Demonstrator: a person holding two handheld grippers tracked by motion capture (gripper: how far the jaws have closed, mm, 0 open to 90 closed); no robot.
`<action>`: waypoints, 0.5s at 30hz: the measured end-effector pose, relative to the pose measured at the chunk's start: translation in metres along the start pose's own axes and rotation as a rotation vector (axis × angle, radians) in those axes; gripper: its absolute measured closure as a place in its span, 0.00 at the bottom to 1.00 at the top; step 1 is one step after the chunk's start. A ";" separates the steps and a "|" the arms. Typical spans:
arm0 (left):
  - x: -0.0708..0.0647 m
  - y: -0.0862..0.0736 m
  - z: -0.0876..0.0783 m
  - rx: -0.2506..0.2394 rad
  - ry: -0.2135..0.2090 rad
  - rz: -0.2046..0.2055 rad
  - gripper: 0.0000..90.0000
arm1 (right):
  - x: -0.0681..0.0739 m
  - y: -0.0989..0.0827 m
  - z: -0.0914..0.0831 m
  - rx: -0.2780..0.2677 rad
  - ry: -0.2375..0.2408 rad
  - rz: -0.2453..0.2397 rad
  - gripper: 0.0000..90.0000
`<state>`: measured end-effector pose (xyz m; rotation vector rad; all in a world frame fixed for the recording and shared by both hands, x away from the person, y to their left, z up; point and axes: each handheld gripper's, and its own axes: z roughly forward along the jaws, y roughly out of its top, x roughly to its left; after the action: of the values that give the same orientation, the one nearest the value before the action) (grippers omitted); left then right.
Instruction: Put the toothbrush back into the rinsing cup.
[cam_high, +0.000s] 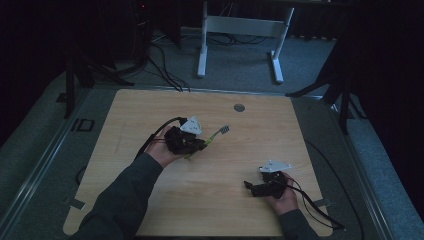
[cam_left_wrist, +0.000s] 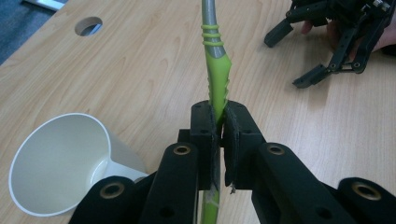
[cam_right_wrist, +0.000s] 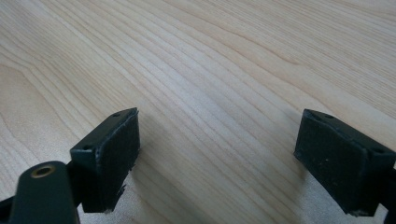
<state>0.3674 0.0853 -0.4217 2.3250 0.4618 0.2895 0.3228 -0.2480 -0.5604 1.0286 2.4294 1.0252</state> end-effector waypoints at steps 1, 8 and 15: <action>0.000 0.000 0.000 -0.002 0.000 0.000 0.93 | 0.000 0.000 0.000 0.000 0.000 0.000 0.15; 0.000 0.000 -0.003 -0.020 0.005 -0.005 0.93 | 0.000 0.000 0.000 0.000 0.000 0.000 0.15; 0.002 0.000 -0.006 -0.046 0.008 -0.015 0.93 | 0.000 0.000 0.000 0.000 0.000 0.000 0.15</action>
<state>0.3670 0.0892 -0.4172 2.2756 0.4712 0.2992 0.3228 -0.2480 -0.5605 1.0286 2.4290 1.0254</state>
